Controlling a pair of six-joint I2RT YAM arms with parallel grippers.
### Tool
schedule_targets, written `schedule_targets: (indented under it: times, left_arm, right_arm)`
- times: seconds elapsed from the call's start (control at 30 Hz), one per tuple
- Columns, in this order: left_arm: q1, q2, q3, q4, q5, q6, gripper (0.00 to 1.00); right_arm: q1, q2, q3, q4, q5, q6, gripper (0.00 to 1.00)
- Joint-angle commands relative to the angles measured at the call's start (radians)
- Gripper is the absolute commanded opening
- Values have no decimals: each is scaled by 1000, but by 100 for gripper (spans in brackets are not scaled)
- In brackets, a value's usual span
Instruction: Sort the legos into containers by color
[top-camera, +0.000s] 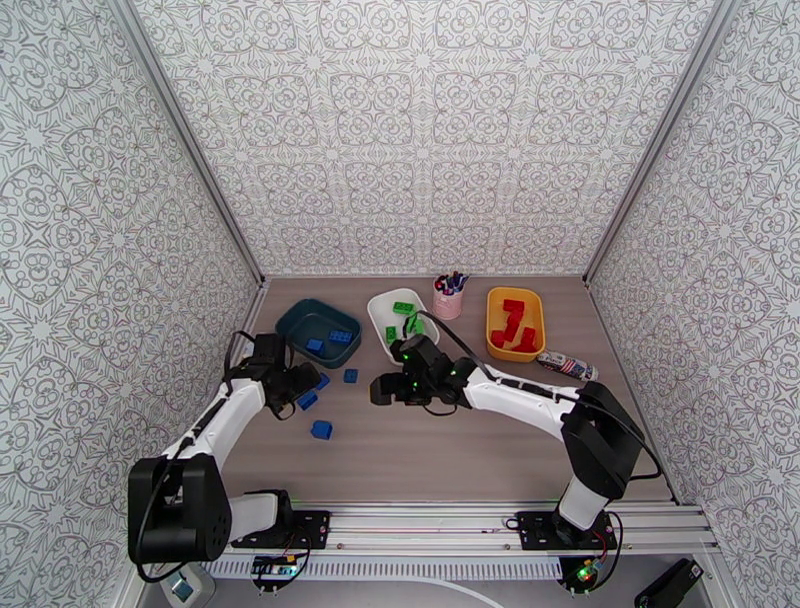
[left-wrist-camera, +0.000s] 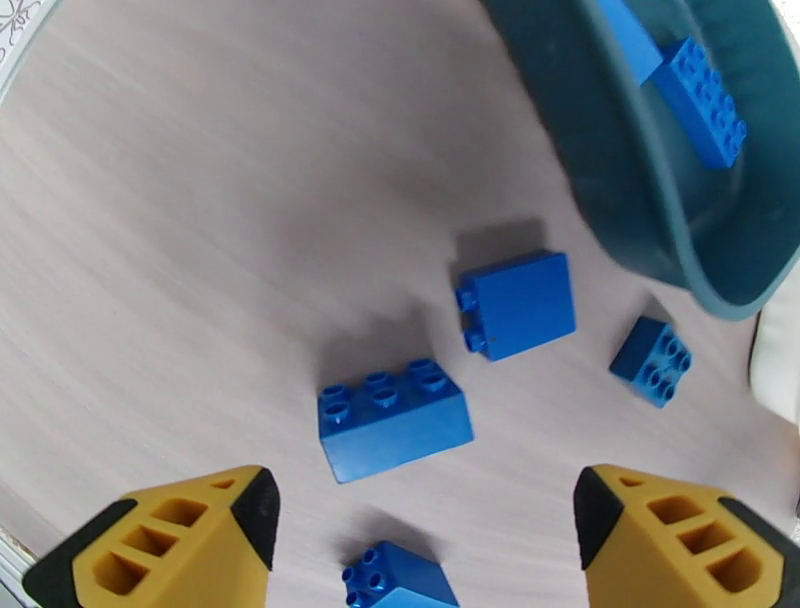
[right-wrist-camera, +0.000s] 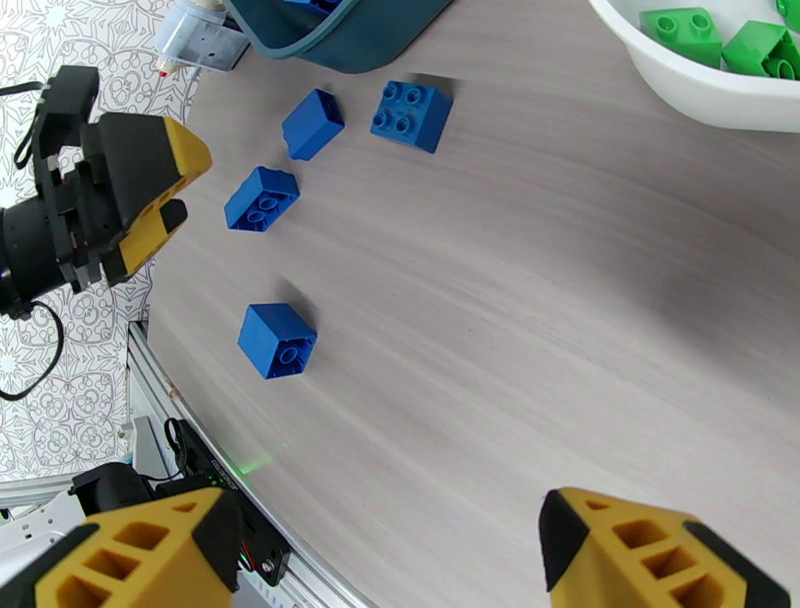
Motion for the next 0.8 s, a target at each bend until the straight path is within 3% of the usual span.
schedule_targets:
  times: [0.0,0.4,0.77]
  left_arm:
    - [21,38,-19,77,9,17,86]
    - [7,205,3,168,129,110,86]
    - [-113,150,-51,127,138,92,83]
  right_arm:
    - [16,-10,-23,20,7,-5,83]
    - [23,-8,-26,19,12,-1,83]
    - [23,25,15,5,2,-6,82]
